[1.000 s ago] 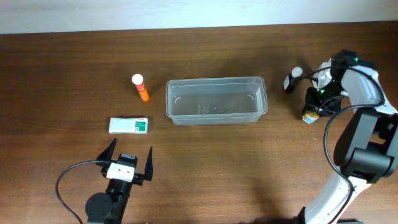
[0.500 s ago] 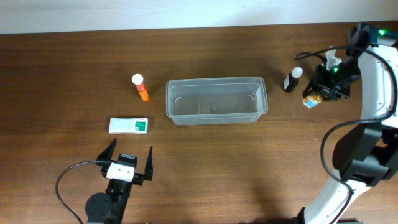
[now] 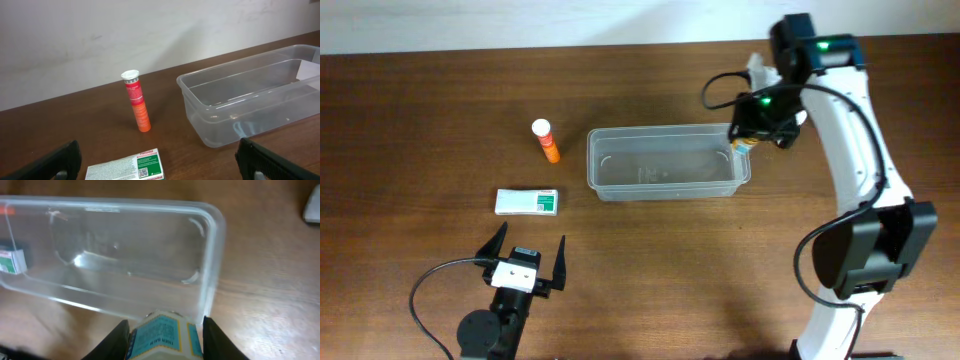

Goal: Pack container
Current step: 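Carry the jar into the clear container and release it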

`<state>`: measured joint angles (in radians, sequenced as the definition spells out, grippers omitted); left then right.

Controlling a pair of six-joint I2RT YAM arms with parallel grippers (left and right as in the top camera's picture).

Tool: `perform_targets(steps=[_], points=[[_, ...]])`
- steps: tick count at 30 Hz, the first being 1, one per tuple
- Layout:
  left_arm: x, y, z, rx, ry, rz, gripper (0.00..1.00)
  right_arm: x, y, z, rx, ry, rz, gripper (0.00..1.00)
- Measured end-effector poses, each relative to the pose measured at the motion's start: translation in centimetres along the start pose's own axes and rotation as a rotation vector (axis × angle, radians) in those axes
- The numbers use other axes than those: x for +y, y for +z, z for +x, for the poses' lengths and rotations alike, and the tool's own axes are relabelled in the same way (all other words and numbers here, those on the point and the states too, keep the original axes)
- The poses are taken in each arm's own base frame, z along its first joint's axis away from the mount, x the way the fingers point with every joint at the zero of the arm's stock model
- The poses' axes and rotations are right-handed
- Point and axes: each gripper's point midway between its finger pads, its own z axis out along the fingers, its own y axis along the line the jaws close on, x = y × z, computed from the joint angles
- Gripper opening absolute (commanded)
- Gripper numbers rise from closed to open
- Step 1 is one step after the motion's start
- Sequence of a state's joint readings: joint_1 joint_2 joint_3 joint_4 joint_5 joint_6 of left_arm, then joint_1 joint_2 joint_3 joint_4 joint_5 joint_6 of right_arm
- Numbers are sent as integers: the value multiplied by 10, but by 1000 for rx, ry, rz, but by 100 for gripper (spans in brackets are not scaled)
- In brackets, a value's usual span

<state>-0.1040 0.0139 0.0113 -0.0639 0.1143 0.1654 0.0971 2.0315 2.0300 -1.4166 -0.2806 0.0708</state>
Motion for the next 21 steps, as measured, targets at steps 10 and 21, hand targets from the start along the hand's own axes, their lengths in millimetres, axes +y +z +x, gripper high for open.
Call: perform_targets(steps=[10,21], points=[[0,0,0,0,0,0,99,64,32,-6,-29,-99,40,35],[0,0,0,0,0,0,99,66,98,-5,46,-76,146,36]])
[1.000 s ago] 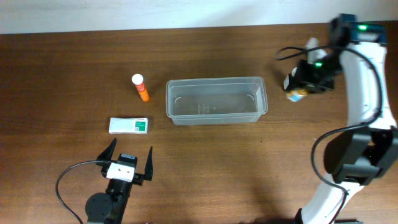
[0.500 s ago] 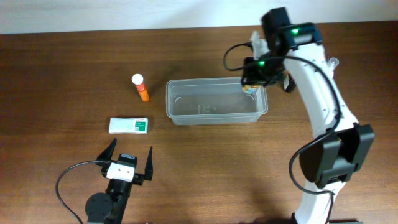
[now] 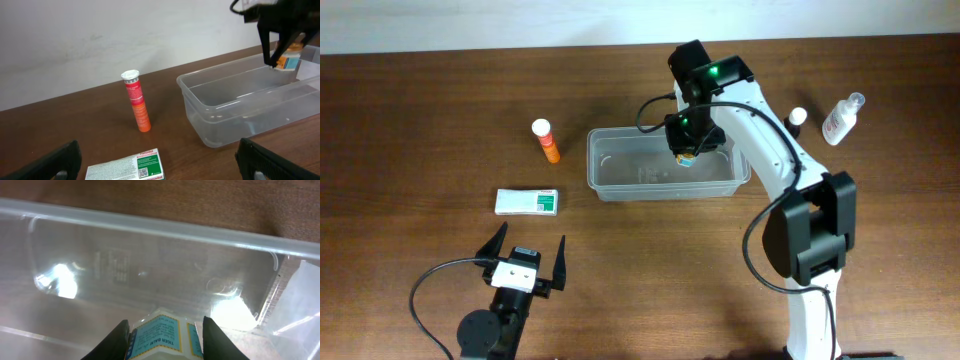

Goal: Pack container
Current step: 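Carry the jar into the clear container and release it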

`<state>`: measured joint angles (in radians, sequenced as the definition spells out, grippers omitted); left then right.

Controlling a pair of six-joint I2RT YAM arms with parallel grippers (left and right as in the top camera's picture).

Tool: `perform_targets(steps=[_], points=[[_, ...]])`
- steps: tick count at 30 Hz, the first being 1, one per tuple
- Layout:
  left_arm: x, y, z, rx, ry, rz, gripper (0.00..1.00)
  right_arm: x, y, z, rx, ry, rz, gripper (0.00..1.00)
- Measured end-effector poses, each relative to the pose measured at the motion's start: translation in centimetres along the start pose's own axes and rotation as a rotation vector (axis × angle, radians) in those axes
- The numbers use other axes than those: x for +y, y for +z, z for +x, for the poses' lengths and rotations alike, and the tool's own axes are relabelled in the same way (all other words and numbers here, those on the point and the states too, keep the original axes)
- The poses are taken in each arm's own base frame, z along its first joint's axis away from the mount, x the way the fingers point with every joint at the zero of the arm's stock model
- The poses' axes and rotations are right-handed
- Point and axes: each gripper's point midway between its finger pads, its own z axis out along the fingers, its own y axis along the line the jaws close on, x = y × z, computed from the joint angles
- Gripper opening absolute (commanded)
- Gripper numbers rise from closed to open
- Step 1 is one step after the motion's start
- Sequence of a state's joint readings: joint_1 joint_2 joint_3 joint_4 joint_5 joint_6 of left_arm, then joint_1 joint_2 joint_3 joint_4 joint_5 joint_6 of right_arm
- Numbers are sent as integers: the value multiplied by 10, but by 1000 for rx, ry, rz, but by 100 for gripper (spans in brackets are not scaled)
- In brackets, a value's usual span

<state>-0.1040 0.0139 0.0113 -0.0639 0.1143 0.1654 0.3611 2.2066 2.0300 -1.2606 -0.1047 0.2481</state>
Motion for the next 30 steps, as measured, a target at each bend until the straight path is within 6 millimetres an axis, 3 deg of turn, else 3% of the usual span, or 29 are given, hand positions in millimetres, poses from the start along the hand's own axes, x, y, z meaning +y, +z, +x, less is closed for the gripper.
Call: perform_targets(steps=[10,30], points=[[0,0,0,0,0,0,99,-7,41,3,72,20,30,36],[0,0,0,0,0,0,100,4,65,3,54,-9,23,37]])
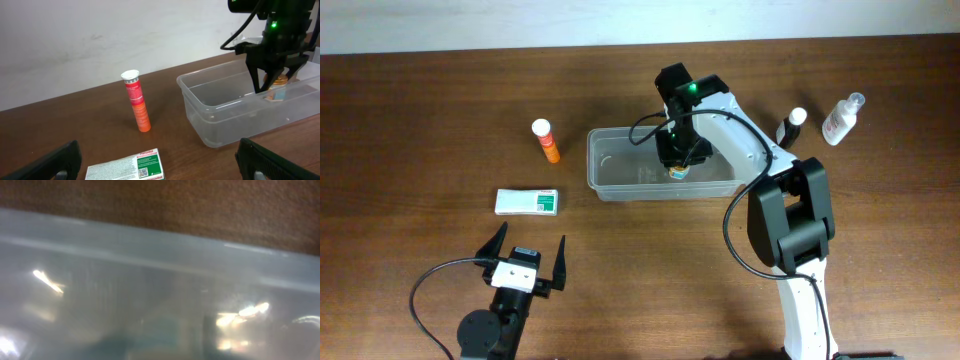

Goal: Pack container
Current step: 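Carry the jar into the clear container and release it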

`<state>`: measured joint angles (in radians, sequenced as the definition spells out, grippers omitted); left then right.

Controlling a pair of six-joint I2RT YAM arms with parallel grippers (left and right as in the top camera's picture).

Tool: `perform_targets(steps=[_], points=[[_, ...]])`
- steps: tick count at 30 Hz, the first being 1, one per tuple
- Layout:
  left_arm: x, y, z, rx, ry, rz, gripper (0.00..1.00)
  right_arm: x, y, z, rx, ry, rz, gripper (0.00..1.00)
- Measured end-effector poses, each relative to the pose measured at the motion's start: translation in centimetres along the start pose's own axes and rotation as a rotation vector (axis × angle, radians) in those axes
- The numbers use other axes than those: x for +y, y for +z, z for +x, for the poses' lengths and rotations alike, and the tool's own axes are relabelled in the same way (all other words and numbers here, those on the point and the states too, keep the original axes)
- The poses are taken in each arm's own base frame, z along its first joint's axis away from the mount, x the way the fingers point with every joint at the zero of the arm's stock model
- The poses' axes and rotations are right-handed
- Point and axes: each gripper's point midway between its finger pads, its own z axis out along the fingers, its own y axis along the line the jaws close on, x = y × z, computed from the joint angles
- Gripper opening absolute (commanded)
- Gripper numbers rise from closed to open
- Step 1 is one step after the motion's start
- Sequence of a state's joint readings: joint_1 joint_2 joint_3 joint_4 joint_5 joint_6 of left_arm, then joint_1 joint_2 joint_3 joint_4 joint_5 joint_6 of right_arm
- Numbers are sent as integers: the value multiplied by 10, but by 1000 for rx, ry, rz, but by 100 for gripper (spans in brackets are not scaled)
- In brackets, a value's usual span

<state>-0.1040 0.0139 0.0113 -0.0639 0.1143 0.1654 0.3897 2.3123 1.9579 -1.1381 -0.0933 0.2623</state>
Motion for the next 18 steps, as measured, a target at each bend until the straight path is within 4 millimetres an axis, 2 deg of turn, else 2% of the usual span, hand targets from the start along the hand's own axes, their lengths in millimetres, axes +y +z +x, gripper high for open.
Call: perform_targets(steps=[5,18], points=[[0,0,0,0,0,0,99,-2,11,1,-7,-2,6,38],[0,0,0,0,0,0,99,-5,12,1,-5,-2,18,51]])
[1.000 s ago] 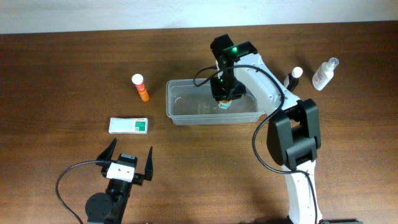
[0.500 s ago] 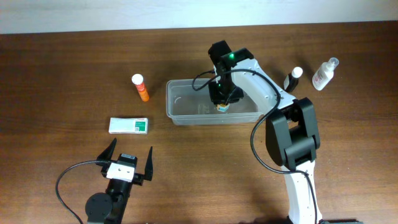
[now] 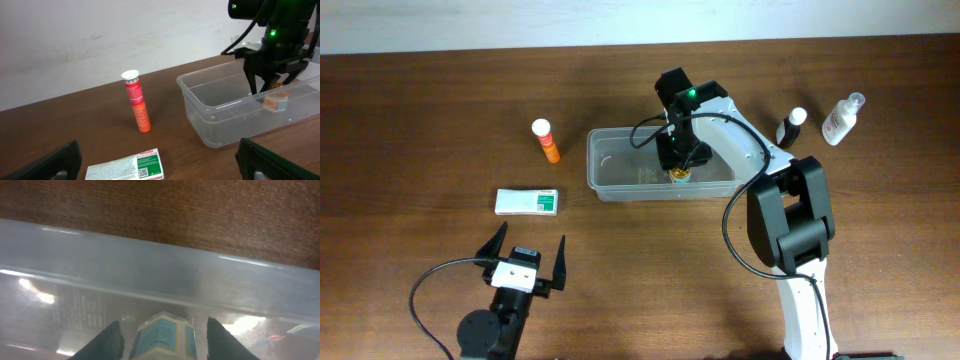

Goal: Pack container
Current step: 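Carry the jar into the clear container and release it, then move the right gripper to the dark brown bottle and grasp it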

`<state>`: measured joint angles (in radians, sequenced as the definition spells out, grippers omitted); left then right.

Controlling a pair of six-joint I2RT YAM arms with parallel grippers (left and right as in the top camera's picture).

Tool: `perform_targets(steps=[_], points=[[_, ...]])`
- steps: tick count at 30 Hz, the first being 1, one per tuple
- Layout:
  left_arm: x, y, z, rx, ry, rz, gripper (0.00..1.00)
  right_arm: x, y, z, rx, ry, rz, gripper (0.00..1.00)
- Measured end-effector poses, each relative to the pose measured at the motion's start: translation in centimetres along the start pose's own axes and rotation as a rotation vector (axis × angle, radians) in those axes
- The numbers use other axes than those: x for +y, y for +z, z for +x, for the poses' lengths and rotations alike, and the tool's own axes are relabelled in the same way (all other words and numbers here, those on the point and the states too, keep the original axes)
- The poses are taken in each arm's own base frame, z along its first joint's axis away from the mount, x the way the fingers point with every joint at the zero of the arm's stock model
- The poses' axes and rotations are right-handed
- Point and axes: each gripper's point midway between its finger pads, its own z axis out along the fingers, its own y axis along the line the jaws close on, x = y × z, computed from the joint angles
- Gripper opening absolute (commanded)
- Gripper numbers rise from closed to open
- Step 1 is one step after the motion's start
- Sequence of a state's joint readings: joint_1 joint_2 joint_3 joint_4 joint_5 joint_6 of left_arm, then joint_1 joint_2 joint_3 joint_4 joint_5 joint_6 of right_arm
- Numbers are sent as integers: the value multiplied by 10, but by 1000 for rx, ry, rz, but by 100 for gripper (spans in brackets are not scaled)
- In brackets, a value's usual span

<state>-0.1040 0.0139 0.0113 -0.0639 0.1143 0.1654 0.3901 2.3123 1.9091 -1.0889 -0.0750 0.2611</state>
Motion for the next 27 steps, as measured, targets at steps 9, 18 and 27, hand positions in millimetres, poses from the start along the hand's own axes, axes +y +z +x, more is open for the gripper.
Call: perform_targets(steps=[9,18,27], points=[[0,0,0,0,0,0,100,-2,-33,15,81,-28,21,61],[0,0,0,0,0,0,99,-13,-140,-16,-75,-30,-6,79],[0,0,0,0,0,0,99,-142,-176,-27,-139,156,106,84]])
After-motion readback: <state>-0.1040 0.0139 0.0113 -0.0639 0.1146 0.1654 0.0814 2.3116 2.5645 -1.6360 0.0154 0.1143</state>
